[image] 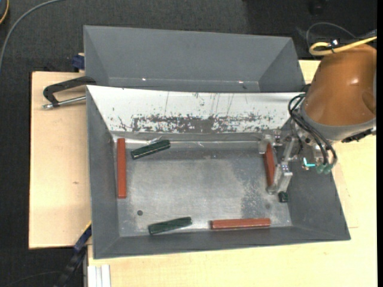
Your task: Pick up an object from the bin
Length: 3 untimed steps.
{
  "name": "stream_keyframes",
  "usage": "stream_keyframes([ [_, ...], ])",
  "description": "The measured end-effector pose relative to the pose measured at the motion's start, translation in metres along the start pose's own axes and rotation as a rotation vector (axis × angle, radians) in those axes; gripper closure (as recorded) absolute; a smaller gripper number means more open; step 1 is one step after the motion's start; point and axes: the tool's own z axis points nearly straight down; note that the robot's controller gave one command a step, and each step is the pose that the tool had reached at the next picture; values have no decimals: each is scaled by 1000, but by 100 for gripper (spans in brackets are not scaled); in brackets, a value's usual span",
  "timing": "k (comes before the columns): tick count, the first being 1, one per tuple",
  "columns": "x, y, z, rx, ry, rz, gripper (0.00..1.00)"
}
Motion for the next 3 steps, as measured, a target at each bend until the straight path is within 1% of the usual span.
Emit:
stream_keyframes([
  [1,11,-72,108,0,0,136,0],
  [2,19,-83,130,-1,-3,186,0],
  [3,-7,-89,137,2,-11,108,0],
])
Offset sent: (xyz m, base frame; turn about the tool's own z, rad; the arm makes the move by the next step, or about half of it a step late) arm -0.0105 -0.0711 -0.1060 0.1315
